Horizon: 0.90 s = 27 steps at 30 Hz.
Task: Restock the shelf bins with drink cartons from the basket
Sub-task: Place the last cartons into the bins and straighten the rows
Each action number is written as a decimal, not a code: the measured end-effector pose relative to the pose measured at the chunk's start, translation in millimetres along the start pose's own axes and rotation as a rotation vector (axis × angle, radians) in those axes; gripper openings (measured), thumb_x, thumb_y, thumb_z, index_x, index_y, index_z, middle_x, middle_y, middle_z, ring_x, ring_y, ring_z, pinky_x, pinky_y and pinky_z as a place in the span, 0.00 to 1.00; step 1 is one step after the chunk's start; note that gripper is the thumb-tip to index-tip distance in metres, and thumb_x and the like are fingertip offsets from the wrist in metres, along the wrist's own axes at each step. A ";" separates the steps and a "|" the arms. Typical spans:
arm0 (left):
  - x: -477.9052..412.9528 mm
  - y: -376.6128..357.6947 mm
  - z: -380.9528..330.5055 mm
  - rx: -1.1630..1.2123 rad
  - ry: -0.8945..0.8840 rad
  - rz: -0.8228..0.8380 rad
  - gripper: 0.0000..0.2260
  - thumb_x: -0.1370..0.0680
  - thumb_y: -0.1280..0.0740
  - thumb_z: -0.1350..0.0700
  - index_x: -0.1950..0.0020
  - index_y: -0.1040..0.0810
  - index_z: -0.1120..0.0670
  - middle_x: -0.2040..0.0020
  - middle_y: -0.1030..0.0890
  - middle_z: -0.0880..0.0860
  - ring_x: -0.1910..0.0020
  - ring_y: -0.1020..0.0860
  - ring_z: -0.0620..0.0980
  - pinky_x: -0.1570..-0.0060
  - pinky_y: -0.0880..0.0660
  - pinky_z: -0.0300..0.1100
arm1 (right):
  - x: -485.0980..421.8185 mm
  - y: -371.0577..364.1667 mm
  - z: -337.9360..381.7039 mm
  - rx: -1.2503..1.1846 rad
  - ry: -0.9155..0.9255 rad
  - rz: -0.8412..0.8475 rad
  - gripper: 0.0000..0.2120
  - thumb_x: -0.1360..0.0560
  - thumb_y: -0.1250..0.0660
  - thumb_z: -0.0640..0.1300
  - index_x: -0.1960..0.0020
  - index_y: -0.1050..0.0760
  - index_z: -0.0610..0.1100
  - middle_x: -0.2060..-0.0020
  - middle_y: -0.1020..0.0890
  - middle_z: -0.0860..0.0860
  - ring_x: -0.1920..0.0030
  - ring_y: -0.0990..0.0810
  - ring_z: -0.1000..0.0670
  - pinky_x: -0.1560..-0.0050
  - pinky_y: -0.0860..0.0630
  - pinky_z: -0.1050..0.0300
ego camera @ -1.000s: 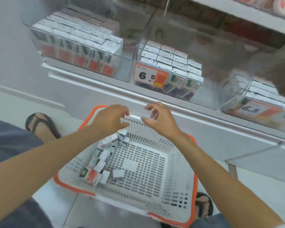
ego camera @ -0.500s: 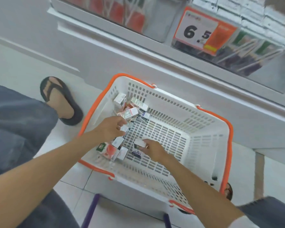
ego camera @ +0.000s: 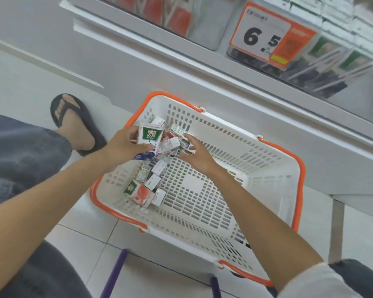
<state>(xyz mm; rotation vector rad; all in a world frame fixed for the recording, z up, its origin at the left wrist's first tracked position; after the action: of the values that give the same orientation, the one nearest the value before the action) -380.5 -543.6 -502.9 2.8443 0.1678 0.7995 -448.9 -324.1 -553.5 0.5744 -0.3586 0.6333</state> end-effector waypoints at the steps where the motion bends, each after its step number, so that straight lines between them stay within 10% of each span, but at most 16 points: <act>1: -1.4 2.5 2.3 0.023 0.019 -0.004 0.17 0.29 0.25 0.64 0.43 0.21 0.52 0.46 0.17 0.55 0.51 0.17 0.51 0.55 0.18 0.46 | -11.9 -5.9 -3.7 0.045 0.003 0.003 0.36 0.26 0.28 0.40 0.23 0.40 0.49 0.26 0.36 0.47 0.30 0.33 0.46 0.40 0.31 0.55; 9: -9.5 6.8 1.9 0.033 0.038 -0.029 0.18 0.27 0.26 0.63 0.39 0.22 0.52 0.44 0.18 0.55 0.44 0.20 0.58 0.42 0.23 0.58 | -52.1 -27.3 -21.6 0.541 0.145 -0.141 0.26 0.29 0.26 0.45 0.33 0.29 0.48 0.44 0.27 0.46 0.42 0.28 0.44 0.49 0.31 0.55; 16: -4.6 0.8 -12.6 0.067 0.036 -0.010 0.17 0.26 0.28 0.64 0.40 0.24 0.54 0.45 0.19 0.57 0.55 0.16 0.53 0.58 0.18 0.45 | -8.0 2.3 36.5 -0.134 0.103 0.018 0.13 0.26 0.28 0.49 0.45 0.29 0.51 0.46 0.17 0.52 0.49 0.18 0.51 0.54 0.23 0.56; 19: 0.1 -6.1 -41.8 0.068 -0.025 0.017 0.16 0.26 0.28 0.63 0.39 0.24 0.54 0.45 0.19 0.58 0.52 0.17 0.55 0.58 0.18 0.46 | 26.2 44.6 77.1 -0.157 0.146 -0.017 0.19 0.23 0.31 0.48 0.33 0.28 0.52 0.43 0.18 0.46 0.43 0.19 0.48 0.46 0.23 0.57; 27: 36.0 6.6 -171.0 0.045 -0.325 0.080 0.16 0.27 0.28 0.65 0.41 0.23 0.56 0.49 0.19 0.55 0.59 0.18 0.49 0.63 0.18 0.41 | 98.6 116.4 212.6 -0.037 0.374 -0.156 0.10 0.22 0.33 0.39 0.41 0.24 0.44 0.54 0.18 0.51 0.54 0.19 0.53 0.53 0.23 0.58</act>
<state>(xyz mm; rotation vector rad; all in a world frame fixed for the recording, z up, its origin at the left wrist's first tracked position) -439.4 -519.7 -340.0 2.9890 0.0265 0.3405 -479.2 -330.7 -293.7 0.4327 0.0256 0.5684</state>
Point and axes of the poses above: each hand's wrist, its own x-axis away from the middle knuckle, its own y-axis out of the back of the hand, z = x × y, the point moved 3 cm from there along -x, towards the middle knuckle
